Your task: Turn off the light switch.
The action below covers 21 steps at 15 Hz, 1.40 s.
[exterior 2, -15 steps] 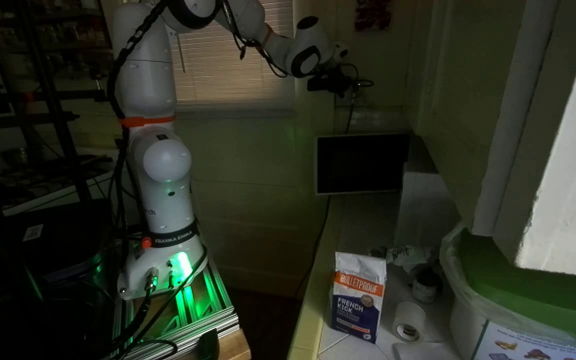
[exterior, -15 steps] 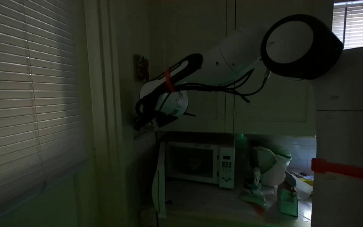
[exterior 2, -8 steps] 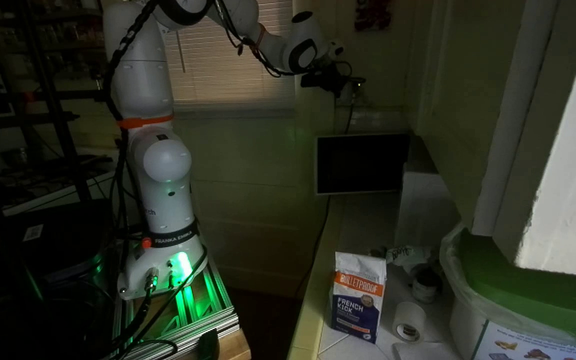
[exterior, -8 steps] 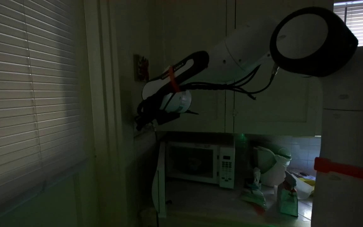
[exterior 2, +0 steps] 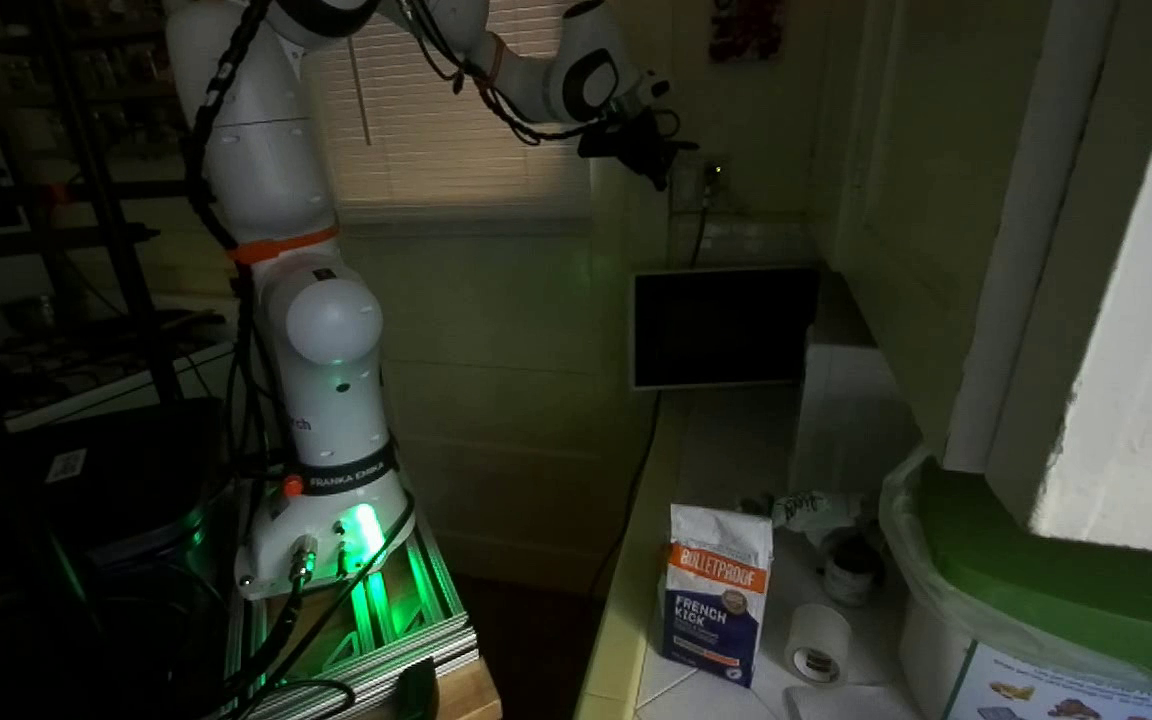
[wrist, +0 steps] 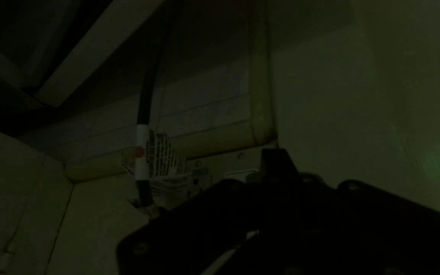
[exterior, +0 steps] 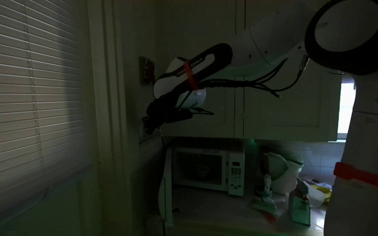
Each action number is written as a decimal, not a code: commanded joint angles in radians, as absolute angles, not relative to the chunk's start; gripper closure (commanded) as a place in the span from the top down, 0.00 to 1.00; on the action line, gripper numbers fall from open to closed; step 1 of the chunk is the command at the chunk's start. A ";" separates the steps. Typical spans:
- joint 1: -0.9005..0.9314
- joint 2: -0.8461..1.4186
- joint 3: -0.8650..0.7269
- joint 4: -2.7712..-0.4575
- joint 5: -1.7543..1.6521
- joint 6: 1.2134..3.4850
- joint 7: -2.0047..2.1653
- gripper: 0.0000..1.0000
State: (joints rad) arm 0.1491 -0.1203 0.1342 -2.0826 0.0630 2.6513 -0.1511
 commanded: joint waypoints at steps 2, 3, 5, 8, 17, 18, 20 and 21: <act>0.136 -0.205 0.140 -2.127 0.005 2.527 -0.053 0.00; 0.130 -0.219 0.142 -2.131 -0.013 2.503 -0.033 0.00; 0.122 -0.237 0.145 -2.134 -0.049 2.460 -0.004 0.00; 0.124 -0.261 0.141 -2.139 -0.051 2.413 0.004 0.26; 0.128 -0.328 0.138 -2.168 -0.021 2.309 0.025 0.85; 0.127 -0.336 0.139 -2.173 -0.021 2.301 0.038 0.93; 0.122 -0.348 0.141 -2.177 -0.023 2.273 0.075 1.00; 0.118 -0.354 0.145 -2.177 -0.024 2.252 0.104 1.00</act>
